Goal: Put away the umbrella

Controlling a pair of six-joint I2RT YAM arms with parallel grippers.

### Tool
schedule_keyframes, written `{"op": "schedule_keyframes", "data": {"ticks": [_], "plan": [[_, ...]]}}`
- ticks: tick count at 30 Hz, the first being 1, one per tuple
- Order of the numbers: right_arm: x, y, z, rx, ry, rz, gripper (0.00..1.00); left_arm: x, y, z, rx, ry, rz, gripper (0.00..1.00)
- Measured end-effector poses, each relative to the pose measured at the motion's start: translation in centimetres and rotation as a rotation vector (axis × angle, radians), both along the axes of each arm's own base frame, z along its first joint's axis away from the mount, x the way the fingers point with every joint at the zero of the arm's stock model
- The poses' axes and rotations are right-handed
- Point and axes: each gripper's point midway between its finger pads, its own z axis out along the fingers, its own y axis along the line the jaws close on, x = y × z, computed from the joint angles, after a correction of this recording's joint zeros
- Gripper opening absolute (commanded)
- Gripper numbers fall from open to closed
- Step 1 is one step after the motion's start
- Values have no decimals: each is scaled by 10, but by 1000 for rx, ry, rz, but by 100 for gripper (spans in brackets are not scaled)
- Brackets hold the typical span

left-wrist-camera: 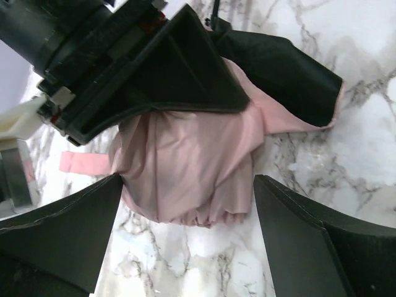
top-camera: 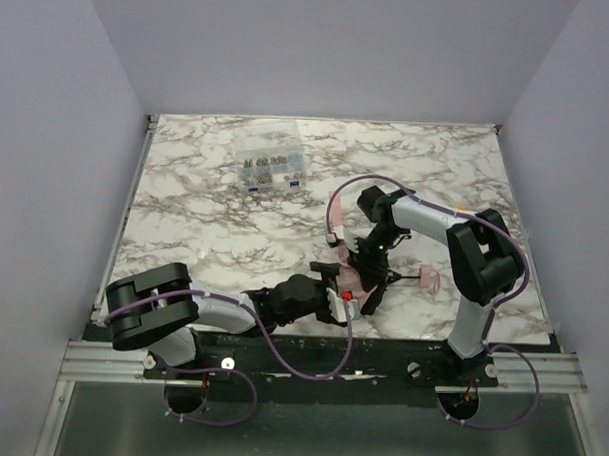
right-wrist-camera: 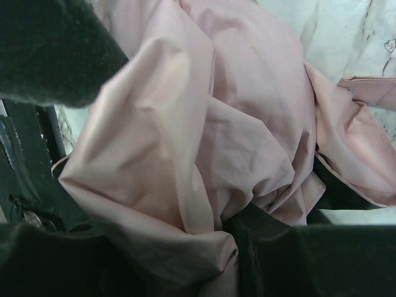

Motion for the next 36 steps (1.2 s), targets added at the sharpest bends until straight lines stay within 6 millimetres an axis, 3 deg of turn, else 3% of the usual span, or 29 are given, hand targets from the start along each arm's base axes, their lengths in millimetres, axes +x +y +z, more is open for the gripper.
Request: {"op": "schedule_keyframes", "data": {"ticks": [7, 14, 16, 20, 23, 24, 30, 36], "plan": [[0, 0, 0, 1, -2, 0, 25, 7, -9, 14, -38, -85, 9, 90], [0, 0, 0, 1, -2, 1, 27, 15, -20, -17, 44, -69, 4, 87], [0, 0, 0, 1, -2, 1, 29, 19, -23, -25, 63, -59, 10, 80], [0, 0, 1, 7, -8, 3, 37, 29, -27, -35, 70, 9, 45, 56], [0, 1, 2, 16, -18, 11, 47, 28, -30, -42, 80, 82, 60, 8], [0, 2, 4, 24, -26, 15, 51, 28, -31, -45, 84, 112, 66, 0], [5, -2, 13, 58, -77, -12, 67, 21, -39, -48, 58, 194, 62, 0], [27, -13, 19, 146, -92, -130, 76, 32, -52, -43, 10, 250, 45, 0]]}}
